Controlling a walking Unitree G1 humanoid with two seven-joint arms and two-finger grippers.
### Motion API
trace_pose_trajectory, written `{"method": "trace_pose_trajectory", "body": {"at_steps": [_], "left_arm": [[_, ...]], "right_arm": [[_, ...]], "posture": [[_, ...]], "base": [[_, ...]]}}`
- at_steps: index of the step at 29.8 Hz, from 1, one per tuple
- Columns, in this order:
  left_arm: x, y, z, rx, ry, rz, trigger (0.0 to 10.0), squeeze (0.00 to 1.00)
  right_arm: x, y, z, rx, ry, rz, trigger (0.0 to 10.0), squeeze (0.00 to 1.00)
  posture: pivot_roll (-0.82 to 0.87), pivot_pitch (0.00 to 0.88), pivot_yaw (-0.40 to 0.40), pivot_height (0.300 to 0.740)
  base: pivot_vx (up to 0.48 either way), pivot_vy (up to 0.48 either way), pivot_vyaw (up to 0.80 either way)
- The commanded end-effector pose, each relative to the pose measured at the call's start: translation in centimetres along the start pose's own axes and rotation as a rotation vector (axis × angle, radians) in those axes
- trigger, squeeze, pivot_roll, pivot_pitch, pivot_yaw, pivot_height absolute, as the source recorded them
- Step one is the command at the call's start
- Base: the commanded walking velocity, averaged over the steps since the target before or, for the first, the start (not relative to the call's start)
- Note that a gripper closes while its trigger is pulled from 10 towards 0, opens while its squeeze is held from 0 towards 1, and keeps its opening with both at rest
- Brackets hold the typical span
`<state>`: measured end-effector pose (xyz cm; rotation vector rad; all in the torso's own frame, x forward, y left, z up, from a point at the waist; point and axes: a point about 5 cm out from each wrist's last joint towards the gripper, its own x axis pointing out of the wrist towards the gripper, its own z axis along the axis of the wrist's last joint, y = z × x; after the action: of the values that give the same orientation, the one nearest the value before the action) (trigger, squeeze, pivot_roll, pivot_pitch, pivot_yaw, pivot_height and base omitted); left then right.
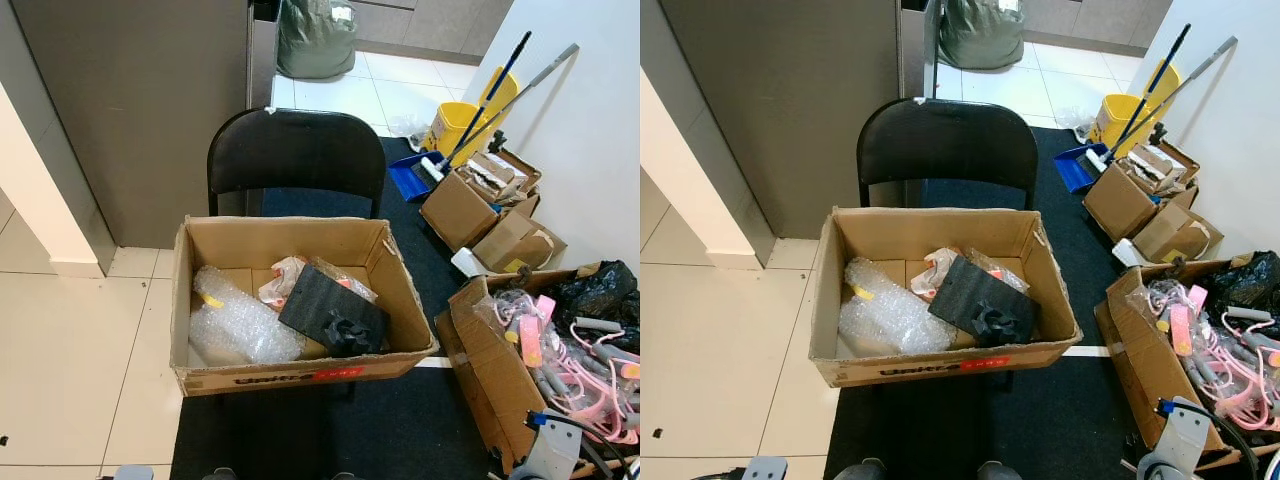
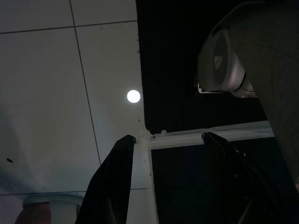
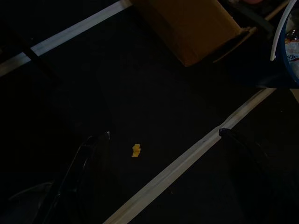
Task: Picking trash to rubbish bin
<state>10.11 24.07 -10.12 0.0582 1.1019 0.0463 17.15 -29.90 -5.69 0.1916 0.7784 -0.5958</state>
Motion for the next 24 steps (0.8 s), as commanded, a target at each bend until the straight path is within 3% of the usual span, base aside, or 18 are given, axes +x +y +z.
{"method": "trace_pose_trajectory", "body": {"at_steps": [1, 24], "left_arm": [[-0.15, -0.3, -1.02, 0.001, 0.04, -0.009, 10.0, 0.0], [-0.09, -0.17, -0.72, 0.003, 0.035, -0.007, 10.0, 0.0]], "right_arm": [[-0.18, -0.42, -0.91, -0.008, 0.035, -0.011, 10.0, 0.0], [-0.14, -0.3, -0.8, -0.004, 0.035, -0.007, 10.0, 0.0]], "posture": [[0.04, 0.158, -0.128, 0.74], [0.05, 0.152, -0.125, 0.74]], "base": [[0.0, 0.0, 0.0], [0.0, 0.0, 0.0]]}}
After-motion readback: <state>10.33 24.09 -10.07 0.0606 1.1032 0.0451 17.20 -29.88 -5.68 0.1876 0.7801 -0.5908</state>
